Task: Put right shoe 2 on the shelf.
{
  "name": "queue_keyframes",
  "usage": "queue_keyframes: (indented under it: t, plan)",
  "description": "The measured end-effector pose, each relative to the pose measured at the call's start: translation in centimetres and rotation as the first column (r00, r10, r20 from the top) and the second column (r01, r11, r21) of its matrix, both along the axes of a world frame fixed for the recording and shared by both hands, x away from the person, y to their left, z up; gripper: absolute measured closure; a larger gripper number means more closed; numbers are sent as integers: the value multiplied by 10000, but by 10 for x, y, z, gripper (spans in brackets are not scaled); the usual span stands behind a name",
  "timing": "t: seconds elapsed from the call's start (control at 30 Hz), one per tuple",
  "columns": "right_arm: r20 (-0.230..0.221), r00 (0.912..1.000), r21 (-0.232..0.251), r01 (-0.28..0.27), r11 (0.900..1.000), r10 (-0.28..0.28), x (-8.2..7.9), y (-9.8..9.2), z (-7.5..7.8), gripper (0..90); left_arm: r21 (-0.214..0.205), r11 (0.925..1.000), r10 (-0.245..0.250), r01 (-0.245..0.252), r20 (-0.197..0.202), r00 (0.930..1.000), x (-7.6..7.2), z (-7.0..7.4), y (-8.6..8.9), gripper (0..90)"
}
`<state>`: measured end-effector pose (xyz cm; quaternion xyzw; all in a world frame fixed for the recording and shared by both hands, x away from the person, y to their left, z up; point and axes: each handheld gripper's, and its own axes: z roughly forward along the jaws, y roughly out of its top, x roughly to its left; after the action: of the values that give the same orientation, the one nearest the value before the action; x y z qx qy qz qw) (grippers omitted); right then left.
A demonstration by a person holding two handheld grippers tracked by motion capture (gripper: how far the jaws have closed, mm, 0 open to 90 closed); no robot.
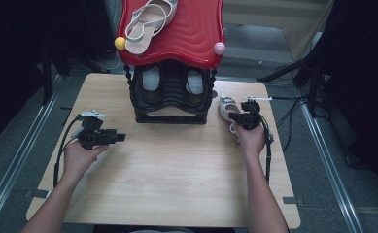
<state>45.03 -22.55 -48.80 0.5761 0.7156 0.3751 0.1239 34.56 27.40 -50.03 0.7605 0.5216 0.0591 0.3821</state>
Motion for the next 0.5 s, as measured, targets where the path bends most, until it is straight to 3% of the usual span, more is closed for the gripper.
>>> queue_keyframes:
  t: [0.33,0.5]
  plan:
    - [125,9998,363,148,9992,-153,-2,-11,7,884,-38,10000,1,-1,-8,10000,0,0,0,459]
    - [130,9998,297,174,9994,-178,-3,-13,16,885,-47,10000,15,-15,0,10000,0,0,0,458]
